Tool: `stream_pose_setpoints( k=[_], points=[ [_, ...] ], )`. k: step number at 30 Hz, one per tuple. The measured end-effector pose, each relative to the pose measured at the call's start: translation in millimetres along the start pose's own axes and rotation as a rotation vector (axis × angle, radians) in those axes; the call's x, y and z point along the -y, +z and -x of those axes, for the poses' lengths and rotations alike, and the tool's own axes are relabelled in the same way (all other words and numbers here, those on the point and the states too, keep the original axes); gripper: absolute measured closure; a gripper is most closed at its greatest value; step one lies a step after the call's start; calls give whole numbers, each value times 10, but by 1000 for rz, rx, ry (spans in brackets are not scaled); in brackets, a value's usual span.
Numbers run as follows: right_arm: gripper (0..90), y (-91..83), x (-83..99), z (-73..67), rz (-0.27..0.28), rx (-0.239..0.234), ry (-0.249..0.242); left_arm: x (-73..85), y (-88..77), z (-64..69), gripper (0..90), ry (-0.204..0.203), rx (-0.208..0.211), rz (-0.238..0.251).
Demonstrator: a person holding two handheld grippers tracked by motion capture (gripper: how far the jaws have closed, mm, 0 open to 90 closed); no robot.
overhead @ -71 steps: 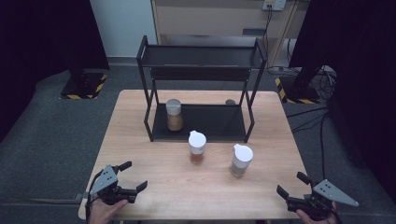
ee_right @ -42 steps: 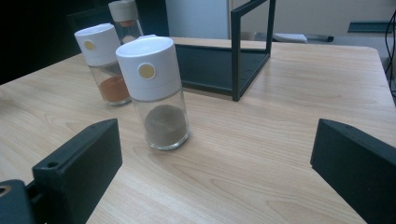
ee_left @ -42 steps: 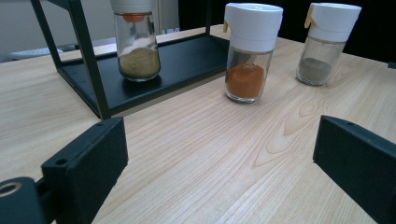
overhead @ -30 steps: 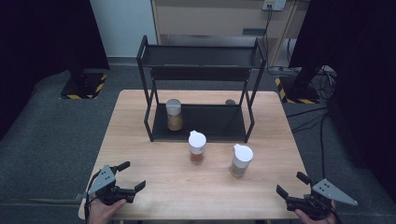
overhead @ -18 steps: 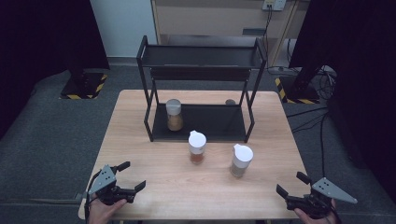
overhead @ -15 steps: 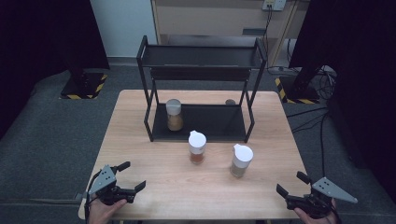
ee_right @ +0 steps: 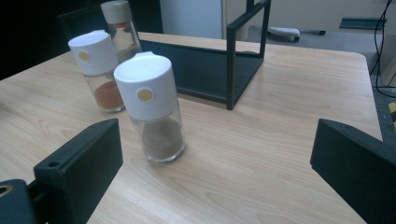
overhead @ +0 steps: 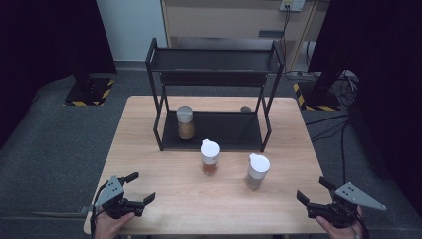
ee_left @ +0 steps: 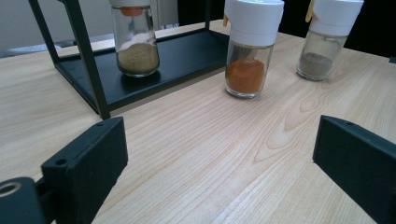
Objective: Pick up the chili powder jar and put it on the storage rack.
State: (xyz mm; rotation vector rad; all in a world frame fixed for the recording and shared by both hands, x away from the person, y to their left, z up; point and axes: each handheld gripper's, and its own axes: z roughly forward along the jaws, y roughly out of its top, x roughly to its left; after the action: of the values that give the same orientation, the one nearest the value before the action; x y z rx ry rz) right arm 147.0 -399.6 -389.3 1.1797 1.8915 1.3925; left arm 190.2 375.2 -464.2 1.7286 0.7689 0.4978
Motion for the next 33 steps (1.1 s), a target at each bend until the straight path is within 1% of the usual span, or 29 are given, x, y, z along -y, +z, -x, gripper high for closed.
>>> stream_pose_setpoints(
  k=[16, 22, 33],
  points=[
    [33, 49, -278, -38, 4, -25, -21, 1, 9, -16, 24, -2, 6, -6],
    [33, 96, -386, -77, 11, -37, -41, 4, 11, -22, 25, -5, 6, -7],
    [33, 265, -628, -161, 10, -85, -70, 8, 5, -25, 25, -6, 5, -5]
  ],
)
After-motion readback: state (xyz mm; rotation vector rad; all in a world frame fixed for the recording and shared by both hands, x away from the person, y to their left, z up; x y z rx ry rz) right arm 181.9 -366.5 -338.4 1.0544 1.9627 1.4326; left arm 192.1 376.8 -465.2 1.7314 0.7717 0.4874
